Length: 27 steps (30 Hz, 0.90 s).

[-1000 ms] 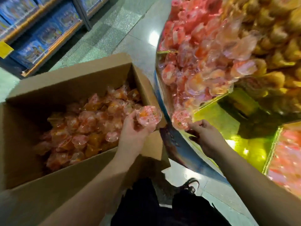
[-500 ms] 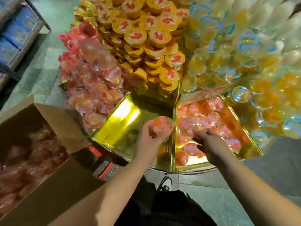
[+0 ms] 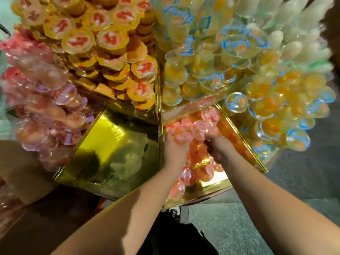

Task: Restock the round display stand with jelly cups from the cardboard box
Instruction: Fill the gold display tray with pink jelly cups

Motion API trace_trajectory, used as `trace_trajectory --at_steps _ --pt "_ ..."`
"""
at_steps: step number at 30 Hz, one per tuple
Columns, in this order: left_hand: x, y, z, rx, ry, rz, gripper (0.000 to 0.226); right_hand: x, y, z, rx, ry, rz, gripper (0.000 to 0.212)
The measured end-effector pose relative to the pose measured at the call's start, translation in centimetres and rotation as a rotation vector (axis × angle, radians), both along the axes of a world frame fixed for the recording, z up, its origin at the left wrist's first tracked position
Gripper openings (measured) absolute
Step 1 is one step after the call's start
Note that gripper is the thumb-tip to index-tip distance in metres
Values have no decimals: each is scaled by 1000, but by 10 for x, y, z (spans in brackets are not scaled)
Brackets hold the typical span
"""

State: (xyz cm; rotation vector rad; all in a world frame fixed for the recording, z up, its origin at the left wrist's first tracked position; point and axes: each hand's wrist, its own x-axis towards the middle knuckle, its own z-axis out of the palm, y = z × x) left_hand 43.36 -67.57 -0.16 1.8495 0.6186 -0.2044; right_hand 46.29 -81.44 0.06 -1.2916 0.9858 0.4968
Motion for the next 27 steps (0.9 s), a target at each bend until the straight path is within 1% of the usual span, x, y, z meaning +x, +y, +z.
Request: trace_trajectory --at_steps 2,6,8,13,17,22,27 --pt "2 0 -3 32 -5 31 68 5 1 -7 -11 12 -11 31" --pt "7 8 -6 93 -15 45 60 11 7 -15 20 22 -16 22" --pt "10 7 -7 98 -17 50 58 14 9 -17 53 22 -21 22" --pt "9 -2 -17 80 -7 55 62 19 10 -21 59 16 -13 17" --pt "12 -7 -18 121 13 49 66 23 13 -25 63 12 -16 16" --pt "16 -12 -17 214 56 18 67 27 17 -28 -25 -7 15 21" --pt "21 -11 -12 278 161 -23 74 26 16 -29 -85 -31 104 37"
